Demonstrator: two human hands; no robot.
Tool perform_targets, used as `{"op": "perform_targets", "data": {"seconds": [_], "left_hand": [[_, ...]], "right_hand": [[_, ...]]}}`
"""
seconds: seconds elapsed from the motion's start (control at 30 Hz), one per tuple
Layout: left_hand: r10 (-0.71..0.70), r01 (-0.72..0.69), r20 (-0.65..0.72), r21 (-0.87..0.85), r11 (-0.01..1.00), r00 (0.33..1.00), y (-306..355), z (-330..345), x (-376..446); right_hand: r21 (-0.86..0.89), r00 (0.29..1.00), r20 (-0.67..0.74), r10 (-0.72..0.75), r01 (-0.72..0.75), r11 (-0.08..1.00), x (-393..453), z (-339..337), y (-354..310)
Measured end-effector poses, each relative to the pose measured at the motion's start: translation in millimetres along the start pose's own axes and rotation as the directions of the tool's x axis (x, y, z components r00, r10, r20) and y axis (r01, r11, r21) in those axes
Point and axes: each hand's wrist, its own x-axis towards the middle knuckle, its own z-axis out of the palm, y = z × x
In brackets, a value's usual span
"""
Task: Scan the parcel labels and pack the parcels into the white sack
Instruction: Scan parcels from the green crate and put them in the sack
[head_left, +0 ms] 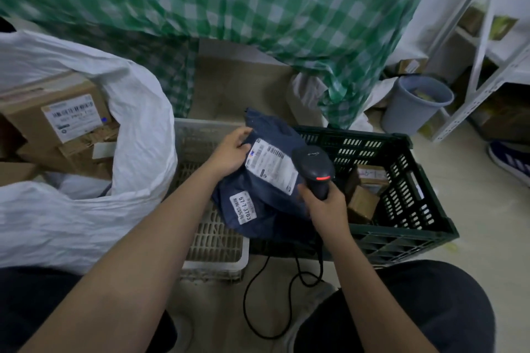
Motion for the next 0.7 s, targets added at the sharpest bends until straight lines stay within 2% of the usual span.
{"op": "perform_targets", "data": {"seconds": [0.07,0.13,0.2,0.37,0.47,0.6,0.7], "left_hand": [[-0.075,0.072,0.022,0.118,0.99,0.997,-29.0,-0.4,-4.0],[-0.146,0.142,0.01,0.166,0.976,0.989,-48.6,-0.1,-12.8],[-0.144,0.15,-0.046,0.183,0.972,0.989,-56.6,-0.3,-24.5],[-0.021,0.027,-0.054,0.109,0.994,0.998,-64.2,-2.0,-42.9],[-0.022,0.024,-0.028,0.056,0.998,0.999,-69.9,-5.9,-44.1],[-0.059,0.058,0.053,0.017,0.998,0.997,-80.1,-13.0,-45.2],[-0.092,0.089,0.138,0.027,0.996,0.986,-84.8,-18.0,-50.7]], "right_hand": [[-0.098,0.997,0.077,0.017,-0.009,0.995,-2.1,0.5,9.9],[-0.174,0.988,0.154,0.005,0.022,0.984,-4.5,1.8,15.6],[-0.234,0.973,0.228,0.033,0.021,0.972,-6.6,2.9,18.7],[-0.392,0.945,0.325,0.046,0.09,0.915,-2.2,5.3,21.6],[-0.457,0.92,0.39,0.034,0.161,0.875,0.5,7.5,15.1],[-0.605,0.88,0.475,-0.011,0.336,0.722,8.2,4.8,1.5],[-0.636,0.86,0.51,0.0,0.377,0.673,16.1,2.7,-7.3]]}}
